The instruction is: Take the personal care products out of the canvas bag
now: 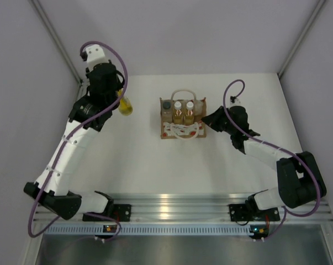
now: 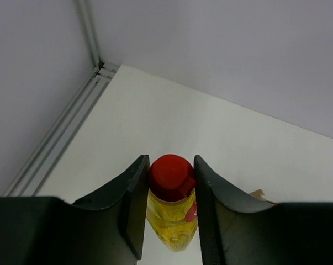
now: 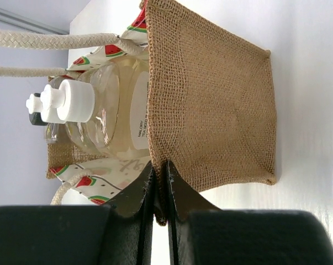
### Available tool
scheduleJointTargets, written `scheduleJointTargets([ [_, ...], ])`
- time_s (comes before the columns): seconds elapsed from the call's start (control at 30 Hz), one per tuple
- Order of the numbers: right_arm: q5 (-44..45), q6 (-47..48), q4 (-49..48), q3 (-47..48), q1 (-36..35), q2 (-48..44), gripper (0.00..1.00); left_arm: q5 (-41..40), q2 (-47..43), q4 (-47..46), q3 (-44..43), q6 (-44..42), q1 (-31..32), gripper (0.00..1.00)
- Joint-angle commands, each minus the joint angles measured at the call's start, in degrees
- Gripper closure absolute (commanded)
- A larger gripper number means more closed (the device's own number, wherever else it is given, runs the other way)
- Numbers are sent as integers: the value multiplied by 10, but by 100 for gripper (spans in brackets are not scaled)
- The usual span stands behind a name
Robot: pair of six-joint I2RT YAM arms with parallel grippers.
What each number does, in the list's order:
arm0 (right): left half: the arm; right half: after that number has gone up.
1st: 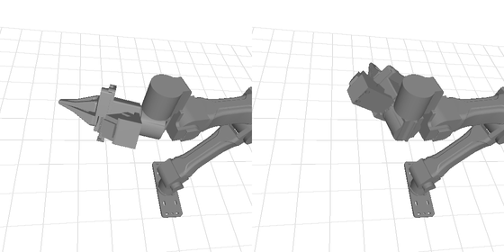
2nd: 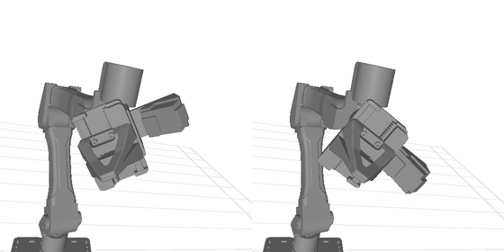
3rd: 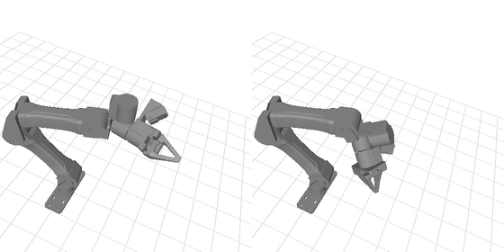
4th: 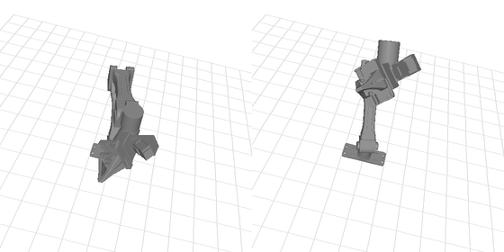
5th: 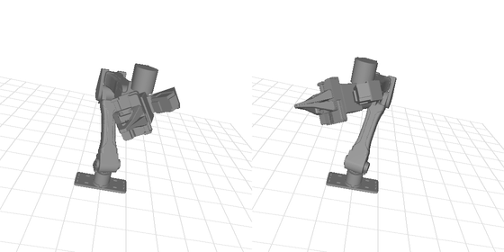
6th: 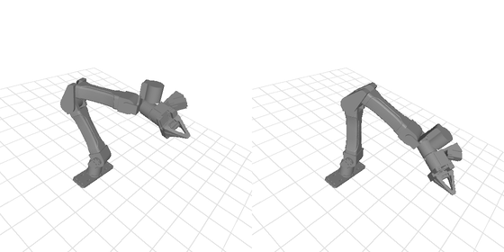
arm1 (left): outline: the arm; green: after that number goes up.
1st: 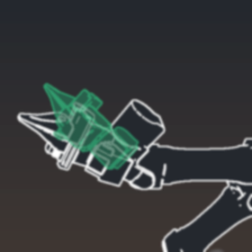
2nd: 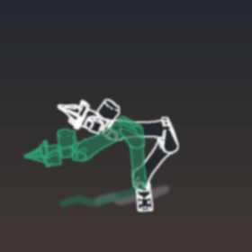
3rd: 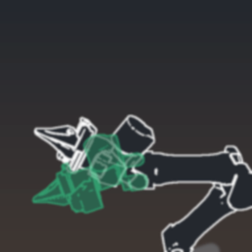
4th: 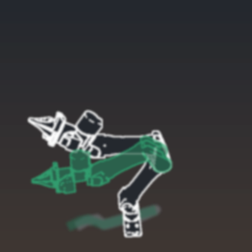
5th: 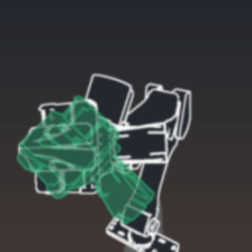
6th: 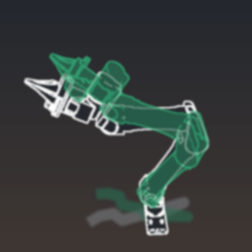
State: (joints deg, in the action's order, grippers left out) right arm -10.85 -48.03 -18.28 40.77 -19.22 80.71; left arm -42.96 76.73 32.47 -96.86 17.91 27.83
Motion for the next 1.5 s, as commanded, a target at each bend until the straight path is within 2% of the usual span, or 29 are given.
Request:
scheduleJointTargets([
  [0.0,-15,6,6,24,-7,-6,100,35,-48,-86,54,73,-58,100],
  [0.2,-18,12,9,24,-6,-6,100,28,-76,-178,199,79,-110,100],
  [0.53,-20,12,1,20,-6,7,100,3,-98,-361,378,39,-114,100],
  [0.93,-24,15,-1,17,-6,4,100,9,-64,-400,424,17,-114,100],
  [1.47,-36,12,0,9,-6,-22,100,0,-23,-377,416,5,-113,100],
])
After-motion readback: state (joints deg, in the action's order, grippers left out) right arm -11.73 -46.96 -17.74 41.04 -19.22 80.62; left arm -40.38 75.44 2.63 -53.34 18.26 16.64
